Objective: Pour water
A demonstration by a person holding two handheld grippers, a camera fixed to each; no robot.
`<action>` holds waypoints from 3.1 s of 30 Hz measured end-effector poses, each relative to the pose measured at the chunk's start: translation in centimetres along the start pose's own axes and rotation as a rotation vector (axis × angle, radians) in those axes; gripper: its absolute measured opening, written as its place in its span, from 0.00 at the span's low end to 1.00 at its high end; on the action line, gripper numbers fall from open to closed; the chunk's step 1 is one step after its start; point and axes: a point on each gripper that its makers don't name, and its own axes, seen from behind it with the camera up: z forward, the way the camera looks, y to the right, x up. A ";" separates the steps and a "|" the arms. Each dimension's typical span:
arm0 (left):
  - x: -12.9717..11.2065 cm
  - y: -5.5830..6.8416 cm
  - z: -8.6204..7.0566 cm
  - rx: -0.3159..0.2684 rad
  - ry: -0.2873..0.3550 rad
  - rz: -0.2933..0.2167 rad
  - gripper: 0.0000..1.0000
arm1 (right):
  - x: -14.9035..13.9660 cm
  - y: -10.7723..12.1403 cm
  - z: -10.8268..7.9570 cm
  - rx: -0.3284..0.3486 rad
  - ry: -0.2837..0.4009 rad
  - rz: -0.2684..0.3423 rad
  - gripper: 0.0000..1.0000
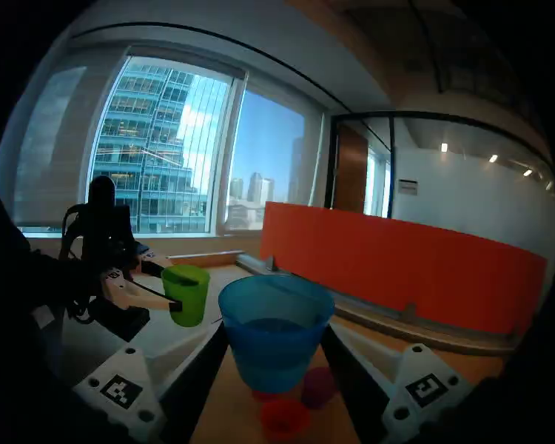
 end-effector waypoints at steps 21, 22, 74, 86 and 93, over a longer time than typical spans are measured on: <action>0.3 2.7 -0.1 -0.056 0.004 -0.013 0.82 | 3.5 -1.0 1.8 0.039 0.001 -0.225 0.86; 0.3 2.8 0.0 -0.060 0.004 -0.013 0.82 | 3.6 -1.0 1.9 0.038 0.002 -0.235 0.86; -0.5 6.4 0.6 -0.134 -0.012 -0.001 0.82 | 9.9 0.5 5.5 0.005 0.006 -0.780 0.86; -0.3 6.9 0.4 -0.142 -0.007 0.004 0.82 | 11.0 0.9 6.4 -0.019 0.008 -0.896 0.86; 0.0 7.1 0.4 -0.145 -0.005 0.008 0.82 | 11.2 1.1 6.8 -0.032 0.001 -0.959 0.86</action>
